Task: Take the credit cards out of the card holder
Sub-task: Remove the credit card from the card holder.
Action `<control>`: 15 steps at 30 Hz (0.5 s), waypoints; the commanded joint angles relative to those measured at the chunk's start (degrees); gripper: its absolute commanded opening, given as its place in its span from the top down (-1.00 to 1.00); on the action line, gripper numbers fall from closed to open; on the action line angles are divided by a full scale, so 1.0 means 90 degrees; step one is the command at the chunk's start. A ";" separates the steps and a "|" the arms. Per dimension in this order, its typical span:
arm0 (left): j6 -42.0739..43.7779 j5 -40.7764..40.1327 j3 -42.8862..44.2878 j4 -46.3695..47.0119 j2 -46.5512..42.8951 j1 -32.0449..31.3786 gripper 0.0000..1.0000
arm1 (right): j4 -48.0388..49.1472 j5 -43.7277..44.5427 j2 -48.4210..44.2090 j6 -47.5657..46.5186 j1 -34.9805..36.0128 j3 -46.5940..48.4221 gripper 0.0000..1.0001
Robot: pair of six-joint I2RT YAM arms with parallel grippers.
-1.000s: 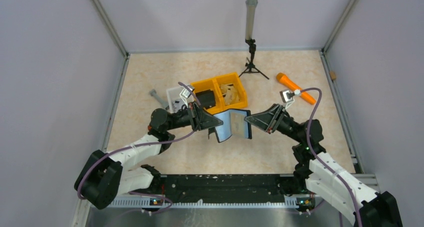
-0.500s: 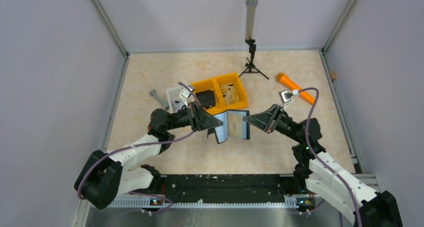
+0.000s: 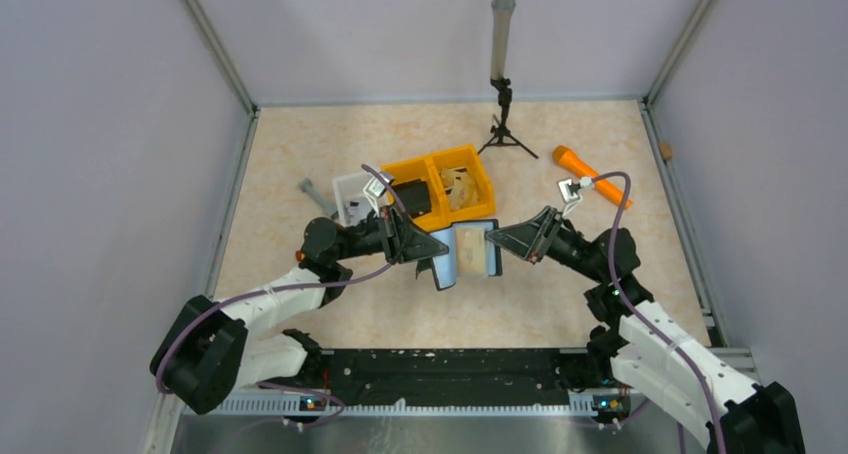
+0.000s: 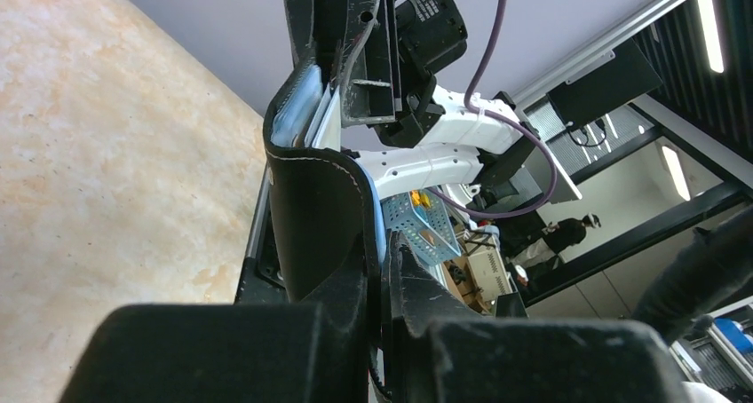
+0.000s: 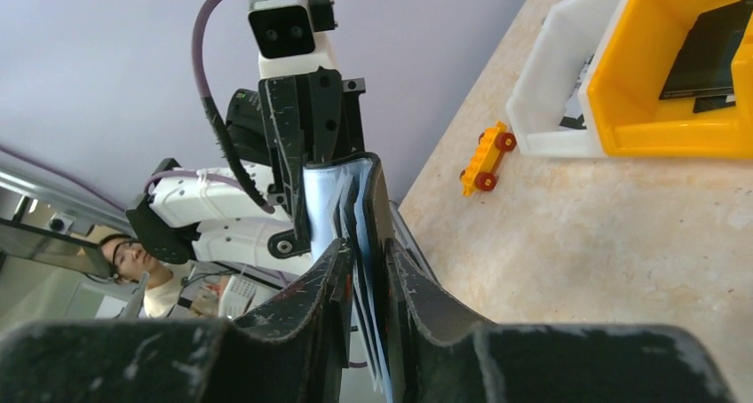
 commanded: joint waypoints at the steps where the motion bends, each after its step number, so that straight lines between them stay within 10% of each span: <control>1: -0.0040 -0.0077 0.0343 0.0675 0.0056 -0.0061 1.00 | -0.0145 -0.0084 0.0138 -0.0344 0.0098 0.0329 0.55; 9: 0.0119 -0.0139 0.0364 0.0501 0.0056 -0.0059 1.00 | 0.0029 -0.0158 0.0164 -0.0263 0.0164 0.0361 0.43; 15: 0.0325 -0.0196 0.0356 0.0187 0.0061 -0.0065 1.00 | 0.1544 -0.0316 0.0214 0.0614 0.0164 0.0005 0.83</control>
